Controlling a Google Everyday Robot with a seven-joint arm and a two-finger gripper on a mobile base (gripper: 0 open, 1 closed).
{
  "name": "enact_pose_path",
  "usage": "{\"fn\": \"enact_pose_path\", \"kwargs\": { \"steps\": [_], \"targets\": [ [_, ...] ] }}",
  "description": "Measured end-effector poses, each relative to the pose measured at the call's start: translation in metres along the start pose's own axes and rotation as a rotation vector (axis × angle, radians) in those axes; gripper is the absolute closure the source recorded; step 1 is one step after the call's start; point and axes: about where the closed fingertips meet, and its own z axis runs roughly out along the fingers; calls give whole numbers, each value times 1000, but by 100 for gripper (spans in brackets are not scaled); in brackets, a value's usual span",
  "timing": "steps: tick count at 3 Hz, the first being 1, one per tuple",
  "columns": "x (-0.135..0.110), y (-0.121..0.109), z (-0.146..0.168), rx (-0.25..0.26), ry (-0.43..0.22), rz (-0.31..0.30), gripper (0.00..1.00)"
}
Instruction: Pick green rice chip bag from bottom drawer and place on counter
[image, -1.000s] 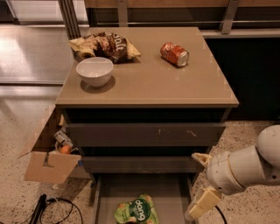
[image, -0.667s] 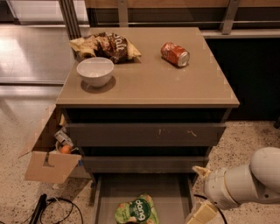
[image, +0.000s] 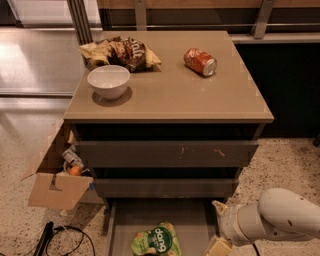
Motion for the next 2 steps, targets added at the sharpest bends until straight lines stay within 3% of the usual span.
{"fn": "enact_pose_path", "kwargs": {
  "steps": [1, 2],
  "targets": [
    [11, -1, 56, -89, -49, 39, 0],
    [11, -1, 57, -89, -53, 38, 0]
  ]
}}
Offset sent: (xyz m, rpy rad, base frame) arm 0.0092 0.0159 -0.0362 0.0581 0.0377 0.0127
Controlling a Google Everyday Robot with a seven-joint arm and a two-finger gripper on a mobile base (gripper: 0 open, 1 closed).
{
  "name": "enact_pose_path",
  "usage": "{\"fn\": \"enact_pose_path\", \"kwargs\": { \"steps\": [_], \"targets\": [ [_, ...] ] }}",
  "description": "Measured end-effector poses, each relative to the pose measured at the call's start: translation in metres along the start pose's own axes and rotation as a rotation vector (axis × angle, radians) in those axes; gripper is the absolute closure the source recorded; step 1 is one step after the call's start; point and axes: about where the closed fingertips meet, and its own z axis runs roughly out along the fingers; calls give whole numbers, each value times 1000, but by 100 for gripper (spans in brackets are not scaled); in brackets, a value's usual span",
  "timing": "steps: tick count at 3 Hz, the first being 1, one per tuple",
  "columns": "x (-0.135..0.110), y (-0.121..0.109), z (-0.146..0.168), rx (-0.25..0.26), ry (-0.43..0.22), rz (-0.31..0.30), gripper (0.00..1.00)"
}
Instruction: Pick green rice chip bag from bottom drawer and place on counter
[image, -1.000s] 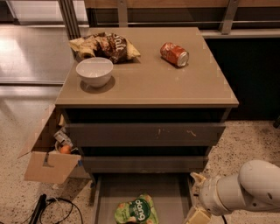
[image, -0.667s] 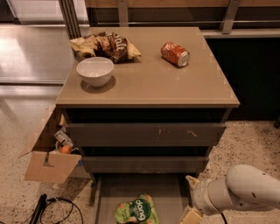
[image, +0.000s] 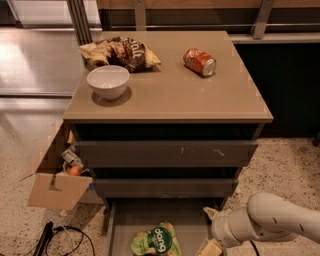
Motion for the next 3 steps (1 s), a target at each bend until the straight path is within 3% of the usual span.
{"fn": "enact_pose_path", "kwargs": {
  "steps": [1, 3],
  "targets": [
    [-6, 0, 28, -2, -77, -29, 0],
    [21, -33, 97, 101, -245, -66, 0]
  ]
}}
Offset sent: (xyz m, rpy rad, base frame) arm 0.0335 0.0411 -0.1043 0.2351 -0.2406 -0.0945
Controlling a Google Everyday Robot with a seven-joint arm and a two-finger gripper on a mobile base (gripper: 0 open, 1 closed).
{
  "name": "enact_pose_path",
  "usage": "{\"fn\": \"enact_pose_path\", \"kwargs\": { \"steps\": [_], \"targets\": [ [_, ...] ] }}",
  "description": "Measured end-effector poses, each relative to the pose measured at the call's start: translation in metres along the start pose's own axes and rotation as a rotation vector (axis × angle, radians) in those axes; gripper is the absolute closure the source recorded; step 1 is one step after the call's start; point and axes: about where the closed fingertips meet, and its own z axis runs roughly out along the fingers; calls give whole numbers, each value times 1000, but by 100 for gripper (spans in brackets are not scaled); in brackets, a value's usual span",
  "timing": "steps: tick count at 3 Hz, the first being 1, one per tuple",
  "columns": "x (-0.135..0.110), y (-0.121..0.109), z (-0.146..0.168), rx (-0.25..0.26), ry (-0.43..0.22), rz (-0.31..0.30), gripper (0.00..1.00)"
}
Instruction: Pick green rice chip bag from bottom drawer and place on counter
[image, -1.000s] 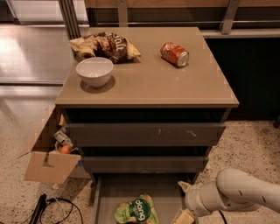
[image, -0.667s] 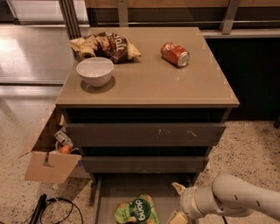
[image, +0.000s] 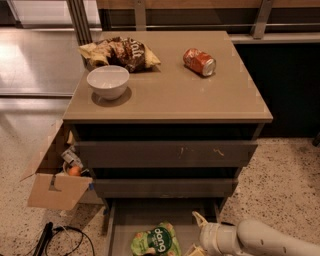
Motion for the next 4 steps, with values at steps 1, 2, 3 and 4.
{"fn": "enact_pose_path", "kwargs": {
  "steps": [1, 2, 3, 4],
  "targets": [
    [31, -16, 34, -4, -22, 9, 0],
    [51, -34, 74, -31, -28, 37, 0],
    [53, -33, 83, -37, -23, 31, 0],
    [75, -36, 114, -43, 9, 23, 0]
  ]
}}
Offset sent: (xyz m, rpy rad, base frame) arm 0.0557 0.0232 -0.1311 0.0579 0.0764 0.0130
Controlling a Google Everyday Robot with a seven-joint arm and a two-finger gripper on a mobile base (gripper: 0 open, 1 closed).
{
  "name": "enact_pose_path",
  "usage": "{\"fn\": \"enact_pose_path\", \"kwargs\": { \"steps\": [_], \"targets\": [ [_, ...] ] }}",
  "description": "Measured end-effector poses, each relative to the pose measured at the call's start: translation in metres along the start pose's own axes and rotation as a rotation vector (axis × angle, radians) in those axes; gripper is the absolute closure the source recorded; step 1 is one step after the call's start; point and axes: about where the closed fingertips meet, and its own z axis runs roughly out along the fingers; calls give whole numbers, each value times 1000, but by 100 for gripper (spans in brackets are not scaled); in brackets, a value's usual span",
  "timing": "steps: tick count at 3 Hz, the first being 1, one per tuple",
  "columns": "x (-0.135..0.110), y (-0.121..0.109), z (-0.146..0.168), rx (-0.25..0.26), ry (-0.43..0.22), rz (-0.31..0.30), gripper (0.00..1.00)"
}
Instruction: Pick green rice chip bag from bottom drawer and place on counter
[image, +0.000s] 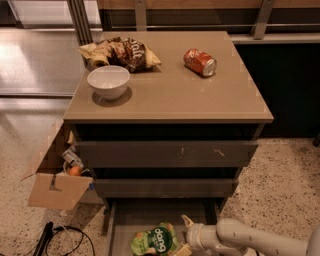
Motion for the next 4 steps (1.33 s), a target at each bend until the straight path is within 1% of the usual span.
{"fn": "enact_pose_path", "kwargs": {
  "steps": [1, 2, 3, 4],
  "targets": [
    [14, -4, 23, 7, 39, -45, 0],
    [23, -9, 46, 20, 94, -128, 0],
    [28, -9, 85, 2, 124, -203, 0],
    [34, 0, 114, -42, 114, -202, 0]
  ]
}}
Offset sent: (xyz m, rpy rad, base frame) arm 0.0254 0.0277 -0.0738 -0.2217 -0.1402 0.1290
